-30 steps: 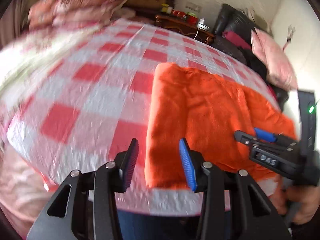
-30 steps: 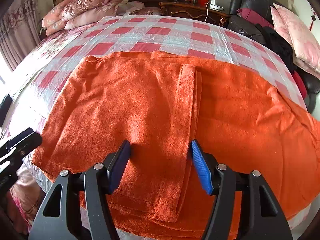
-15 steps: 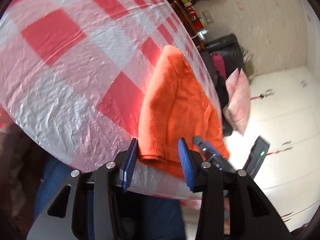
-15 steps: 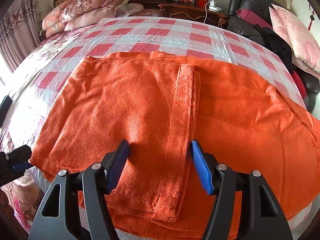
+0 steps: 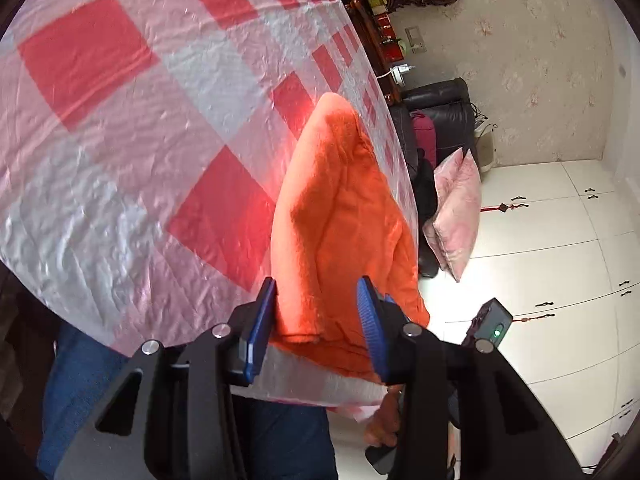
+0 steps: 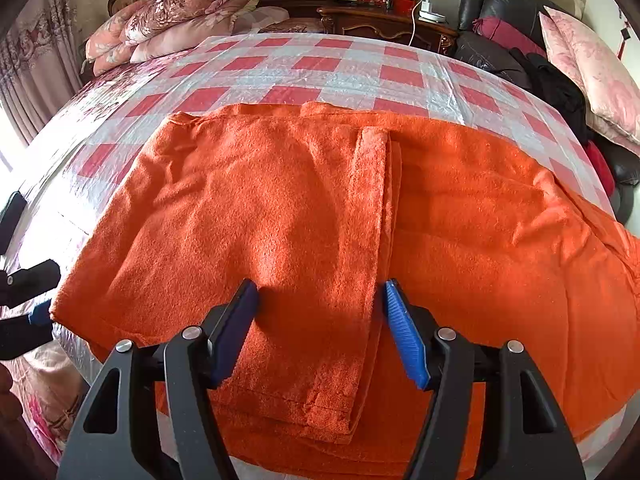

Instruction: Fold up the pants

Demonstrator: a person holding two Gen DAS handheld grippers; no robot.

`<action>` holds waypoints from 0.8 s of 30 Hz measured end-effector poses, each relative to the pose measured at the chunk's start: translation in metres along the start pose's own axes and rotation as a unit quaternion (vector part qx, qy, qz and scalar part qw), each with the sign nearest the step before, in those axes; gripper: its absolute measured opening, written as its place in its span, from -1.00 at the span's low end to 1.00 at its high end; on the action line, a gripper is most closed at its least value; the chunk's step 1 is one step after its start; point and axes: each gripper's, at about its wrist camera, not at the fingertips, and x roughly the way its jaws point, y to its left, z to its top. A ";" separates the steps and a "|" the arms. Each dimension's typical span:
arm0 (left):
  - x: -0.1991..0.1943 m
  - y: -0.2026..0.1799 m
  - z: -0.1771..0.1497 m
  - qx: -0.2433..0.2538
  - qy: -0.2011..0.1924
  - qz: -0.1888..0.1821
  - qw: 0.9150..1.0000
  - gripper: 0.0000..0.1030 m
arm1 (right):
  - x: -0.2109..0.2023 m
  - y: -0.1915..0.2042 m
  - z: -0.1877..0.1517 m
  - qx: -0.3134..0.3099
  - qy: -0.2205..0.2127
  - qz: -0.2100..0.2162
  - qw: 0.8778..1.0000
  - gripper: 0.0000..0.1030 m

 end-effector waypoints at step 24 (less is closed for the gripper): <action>0.008 -0.033 -0.005 0.071 -0.013 0.114 0.991 -0.84 | 0.000 0.001 0.000 0.000 0.001 -0.002 1.000 0.24</action>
